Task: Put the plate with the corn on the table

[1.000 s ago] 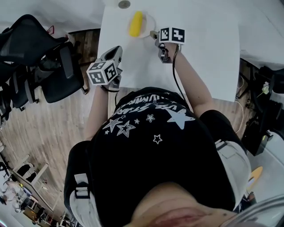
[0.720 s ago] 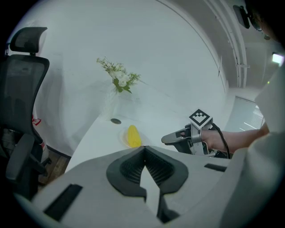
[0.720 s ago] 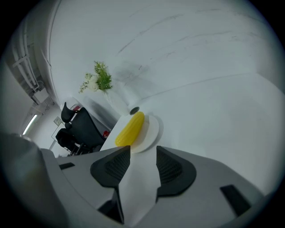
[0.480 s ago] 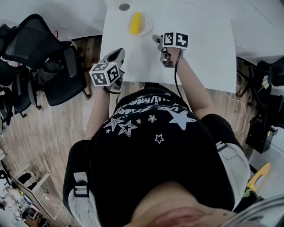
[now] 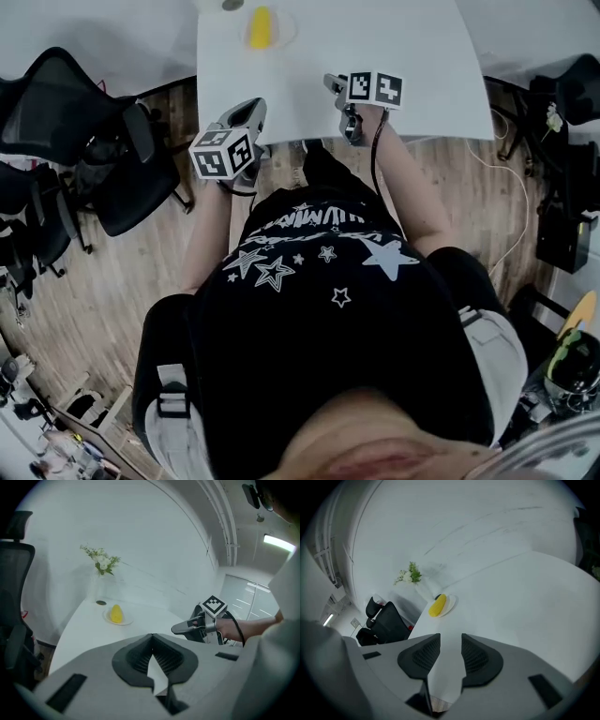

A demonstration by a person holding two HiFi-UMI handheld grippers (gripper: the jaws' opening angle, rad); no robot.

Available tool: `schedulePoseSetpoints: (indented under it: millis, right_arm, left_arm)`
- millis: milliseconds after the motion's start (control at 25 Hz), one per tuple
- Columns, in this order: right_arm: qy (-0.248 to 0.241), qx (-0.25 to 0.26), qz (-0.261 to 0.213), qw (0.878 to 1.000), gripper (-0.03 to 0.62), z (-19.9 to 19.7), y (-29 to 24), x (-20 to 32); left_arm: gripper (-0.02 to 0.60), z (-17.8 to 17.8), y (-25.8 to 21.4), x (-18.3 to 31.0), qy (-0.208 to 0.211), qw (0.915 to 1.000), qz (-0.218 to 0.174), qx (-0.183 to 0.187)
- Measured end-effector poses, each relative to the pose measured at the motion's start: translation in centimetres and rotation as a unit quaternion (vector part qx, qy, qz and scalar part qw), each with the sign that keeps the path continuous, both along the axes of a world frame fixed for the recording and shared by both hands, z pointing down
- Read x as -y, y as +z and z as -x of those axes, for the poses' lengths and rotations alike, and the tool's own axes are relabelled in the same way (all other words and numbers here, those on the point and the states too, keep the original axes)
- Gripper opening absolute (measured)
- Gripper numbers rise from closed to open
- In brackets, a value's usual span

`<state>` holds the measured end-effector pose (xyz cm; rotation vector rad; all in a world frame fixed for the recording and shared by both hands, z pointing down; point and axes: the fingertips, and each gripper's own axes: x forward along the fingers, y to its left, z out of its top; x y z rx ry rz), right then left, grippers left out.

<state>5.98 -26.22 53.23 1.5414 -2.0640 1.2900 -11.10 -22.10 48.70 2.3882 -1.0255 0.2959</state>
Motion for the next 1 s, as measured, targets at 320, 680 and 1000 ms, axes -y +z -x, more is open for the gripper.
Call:
schedulePoseSetpoints:
  millis: [320, 680, 1000]
  right_arm:
    - [0.025, -0.001, 0.001, 1.000, 0.080, -1.8, 0.7, -4.9]
    - [0.013, 0.000, 0.001, 1.000, 0.018, -4.1, 0.2, -7.1]
    - [0.000, 0.020, -0.010, 1.000, 0.009, -8.0, -1.0, -12.1]
  left_arm:
    - [0.006, -0.7, 0.4, -3.9, 0.009, 0.9999, 0.003, -0.011]
    - [0.006, -2.4, 0.2, -5.9, -0.008, 0.9998, 0.004, -0.015]
    - [0.006, -7.6, -0.8, -10.4, -0.010, 0.9998, 0.004, -0.016]
